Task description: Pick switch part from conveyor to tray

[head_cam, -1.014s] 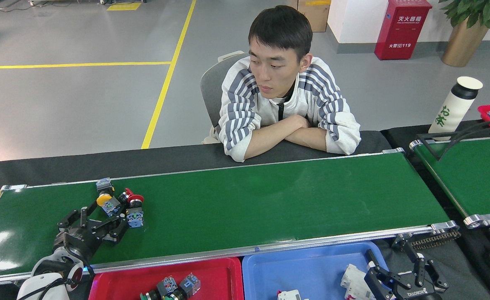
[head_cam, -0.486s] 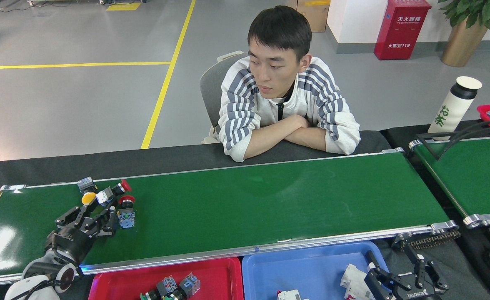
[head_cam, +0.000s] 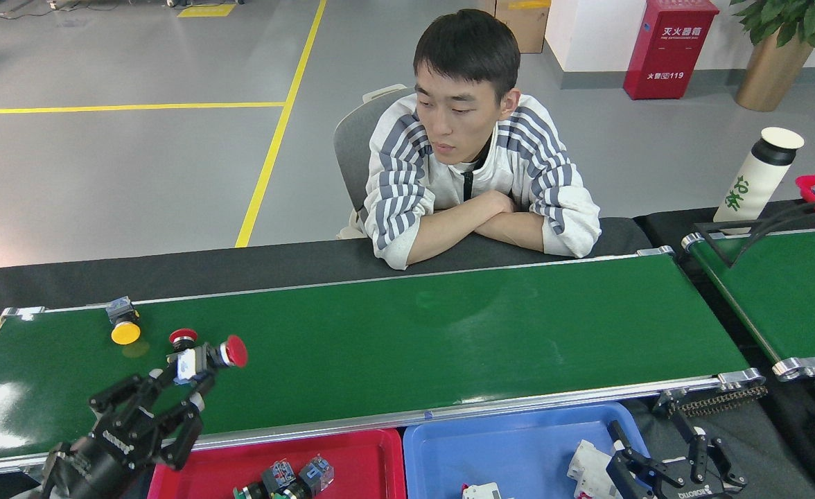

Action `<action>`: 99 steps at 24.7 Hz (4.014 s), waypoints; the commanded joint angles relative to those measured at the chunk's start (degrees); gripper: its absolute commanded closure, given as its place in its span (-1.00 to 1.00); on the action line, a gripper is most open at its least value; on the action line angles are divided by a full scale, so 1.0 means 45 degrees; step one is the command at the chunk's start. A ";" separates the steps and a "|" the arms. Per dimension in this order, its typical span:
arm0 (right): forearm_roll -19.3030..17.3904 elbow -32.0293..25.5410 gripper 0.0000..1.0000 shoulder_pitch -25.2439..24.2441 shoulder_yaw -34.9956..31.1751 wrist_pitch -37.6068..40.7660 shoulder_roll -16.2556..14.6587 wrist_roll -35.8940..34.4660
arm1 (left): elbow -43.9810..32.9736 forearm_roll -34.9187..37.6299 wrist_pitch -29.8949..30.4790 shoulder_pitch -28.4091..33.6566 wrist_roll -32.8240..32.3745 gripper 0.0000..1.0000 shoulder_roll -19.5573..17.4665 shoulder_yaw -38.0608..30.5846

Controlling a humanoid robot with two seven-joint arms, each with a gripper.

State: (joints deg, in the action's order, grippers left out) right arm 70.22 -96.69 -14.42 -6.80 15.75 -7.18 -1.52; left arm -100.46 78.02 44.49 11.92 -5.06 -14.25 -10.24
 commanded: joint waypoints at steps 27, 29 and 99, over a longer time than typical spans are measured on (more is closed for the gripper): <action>-0.0019 -0.0427 -0.94 -0.0038 -0.0051 -0.0102 -0.0005 -0.0013 | 0.3126 0.1588 -0.4808 -0.2004 -0.0672 -0.96 0.1663 -0.3800; 0.0000 -0.0427 -0.94 -0.0136 -0.0051 -0.0102 -0.0005 -0.0013 | 0.3984 0.1569 -0.4984 -0.2570 -0.0672 -0.96 0.1039 -0.3761; 0.0001 -0.0681 -0.94 -0.0331 -0.0051 -0.0141 0.0112 0.0026 | 0.1485 0.1159 -0.3246 0.0418 0.0734 -0.98 0.2034 -0.4698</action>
State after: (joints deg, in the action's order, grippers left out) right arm 70.22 -98.84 -16.05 -6.84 15.22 -6.90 -1.38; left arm -93.88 83.17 33.73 14.23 -1.69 -4.09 -31.37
